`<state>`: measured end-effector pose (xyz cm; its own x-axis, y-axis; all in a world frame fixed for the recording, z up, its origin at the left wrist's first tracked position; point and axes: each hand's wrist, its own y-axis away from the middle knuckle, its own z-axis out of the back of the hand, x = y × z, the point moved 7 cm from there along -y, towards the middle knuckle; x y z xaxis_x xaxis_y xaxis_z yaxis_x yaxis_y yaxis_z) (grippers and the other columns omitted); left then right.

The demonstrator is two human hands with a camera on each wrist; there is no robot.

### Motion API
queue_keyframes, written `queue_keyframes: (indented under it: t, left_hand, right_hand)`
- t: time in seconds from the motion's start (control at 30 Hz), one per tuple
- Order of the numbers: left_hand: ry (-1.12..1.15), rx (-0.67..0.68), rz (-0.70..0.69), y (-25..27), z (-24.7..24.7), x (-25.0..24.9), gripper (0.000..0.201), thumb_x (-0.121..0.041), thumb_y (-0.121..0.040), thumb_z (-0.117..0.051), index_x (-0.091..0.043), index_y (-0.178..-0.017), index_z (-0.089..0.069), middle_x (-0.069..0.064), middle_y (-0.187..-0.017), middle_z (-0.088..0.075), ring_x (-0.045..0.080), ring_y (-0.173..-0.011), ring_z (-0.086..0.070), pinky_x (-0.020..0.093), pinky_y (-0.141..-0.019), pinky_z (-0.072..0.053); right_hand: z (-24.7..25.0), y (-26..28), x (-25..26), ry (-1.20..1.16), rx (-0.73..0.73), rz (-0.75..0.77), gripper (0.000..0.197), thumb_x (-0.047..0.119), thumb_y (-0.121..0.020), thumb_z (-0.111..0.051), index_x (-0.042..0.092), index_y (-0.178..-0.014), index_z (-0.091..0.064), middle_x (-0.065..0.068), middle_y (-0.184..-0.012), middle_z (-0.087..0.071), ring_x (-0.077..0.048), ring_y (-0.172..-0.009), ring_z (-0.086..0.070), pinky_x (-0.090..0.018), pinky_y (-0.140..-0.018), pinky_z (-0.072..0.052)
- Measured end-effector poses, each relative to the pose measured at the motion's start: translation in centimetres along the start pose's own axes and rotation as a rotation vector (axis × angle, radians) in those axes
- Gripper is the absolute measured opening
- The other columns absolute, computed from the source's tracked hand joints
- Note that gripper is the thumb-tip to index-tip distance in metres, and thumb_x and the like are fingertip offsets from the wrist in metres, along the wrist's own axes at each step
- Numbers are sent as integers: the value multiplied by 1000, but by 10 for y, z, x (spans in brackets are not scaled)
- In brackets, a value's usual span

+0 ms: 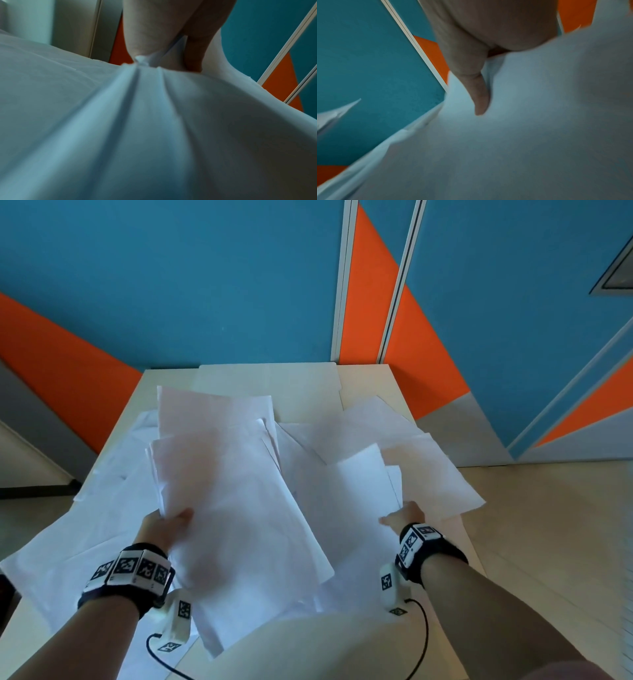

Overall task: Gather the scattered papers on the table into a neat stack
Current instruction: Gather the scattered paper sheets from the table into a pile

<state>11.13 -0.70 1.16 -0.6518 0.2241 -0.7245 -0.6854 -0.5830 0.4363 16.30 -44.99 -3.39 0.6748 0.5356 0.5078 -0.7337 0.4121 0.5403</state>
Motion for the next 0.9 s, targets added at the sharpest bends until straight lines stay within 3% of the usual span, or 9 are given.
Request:
queue_keyframes:
  t: [0.13, 0.3, 0.43, 0.6, 0.7, 0.8, 0.83, 0.9]
  left_hand:
    - [-7, -6, -17, 0, 6, -4, 36, -9, -87, -58, 15, -113, -55, 23, -97, -58, 33, -89, -55, 36, -80, -40]
    - [-20, -15, -12, 1, 13, -8, 36, -10, -87, -56, 14, -114, -55, 17, -93, -53, 28, -85, -50, 32, -76, -38]
    - [-4, -11, -37, 6, 4, -19, 38, -10, -88, -56, 15, -116, -54, 21, -96, -55, 28, -85, -49, 34, -76, -38]
    - [46, 100, -80, 21, -17, -41, 38, -12, -87, -60, 15, -114, -55, 18, -96, -59, 29, -86, -54, 35, -77, -41]
    - [141, 213, -67, 33, -33, -44, 52, -21, -81, -68, 14, -117, -54, 22, -97, -66, 30, -88, -60, 40, -83, -48]
    - [193, 291, -37, 48, -49, -50, 45, -36, -96, -43, 5, -110, -56, 14, -75, -60, 29, -76, -59, 38, -68, -48]
    - [178, 297, -40, 51, -53, -51, 52, -45, -97, -34, 1, -107, -58, 22, -74, -61, 37, -84, -61, 43, -75, -49]
    - [238, 376, -10, 55, -61, -51, 78, -66, -88, -31, 0, -119, -58, 37, -86, -65, 47, -103, -59, 52, -93, -44]
  right_hand:
    - [32, 3, 30, -182, 40, 180, 38, 12, -84, -66, -5, -117, -59, -20, -121, -63, -33, -111, -60, -30, -85, -45]
    - [86, 13, 66, -457, 126, 365, 33, 10, -83, -68, 4, -115, -64, -15, -119, -67, -30, -108, -63, -44, -100, -46]
    - [82, 28, 89, -437, 270, 456, 23, 13, -84, -67, 11, -108, -65, -13, -120, -66, -28, -112, -62, -44, -105, -42]
    - [33, 18, 93, -343, 321, 393, 76, 50, -62, -80, 8, -121, -57, -5, -119, -66, -25, -114, -60, -44, -104, -42]
    - [4, 33, 98, -323, 387, 379, 59, 36, -78, -72, 6, -125, -54, -4, -122, -62, -24, -112, -58, -39, -102, -43]
    - [-25, 48, 102, -338, 533, 383, 47, 17, -86, -66, 6, -130, -52, -6, -123, -61, -25, -117, -57, -39, -104, -41]
    - [-32, 53, 103, -325, 559, 389, 44, 13, -87, -64, 6, -128, -53, -8, -123, -61, -26, -116, -57, -38, -104, -41]
    - [-41, 54, 106, -301, 533, 417, 38, 10, -88, -62, 3, -125, -56, -13, -123, -62, -27, -113, -59, -36, -100, -43]
